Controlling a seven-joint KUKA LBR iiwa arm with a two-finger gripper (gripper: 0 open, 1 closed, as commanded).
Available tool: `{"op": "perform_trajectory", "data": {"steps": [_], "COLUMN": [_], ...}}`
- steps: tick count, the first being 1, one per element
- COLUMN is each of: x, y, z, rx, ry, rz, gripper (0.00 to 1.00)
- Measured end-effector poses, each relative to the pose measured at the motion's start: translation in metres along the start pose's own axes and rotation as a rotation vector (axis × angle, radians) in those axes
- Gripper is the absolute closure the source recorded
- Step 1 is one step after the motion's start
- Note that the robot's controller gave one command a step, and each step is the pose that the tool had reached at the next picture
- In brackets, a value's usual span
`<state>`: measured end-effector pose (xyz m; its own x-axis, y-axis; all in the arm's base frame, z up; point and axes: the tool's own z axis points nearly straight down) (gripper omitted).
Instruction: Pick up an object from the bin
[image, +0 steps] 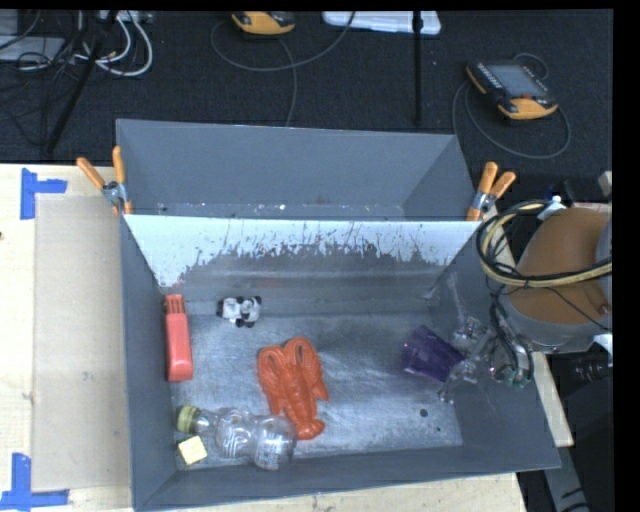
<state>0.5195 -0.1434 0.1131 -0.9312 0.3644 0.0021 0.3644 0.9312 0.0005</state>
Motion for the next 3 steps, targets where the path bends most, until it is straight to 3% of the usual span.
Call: {"op": "perform_trajectory", "data": {"steps": [3], "x": [0.0], "y": [0.0], "z": [-0.036], "rx": [0.0], "ry": [0.0], "rz": [-0.002], "gripper": [1.0]}}
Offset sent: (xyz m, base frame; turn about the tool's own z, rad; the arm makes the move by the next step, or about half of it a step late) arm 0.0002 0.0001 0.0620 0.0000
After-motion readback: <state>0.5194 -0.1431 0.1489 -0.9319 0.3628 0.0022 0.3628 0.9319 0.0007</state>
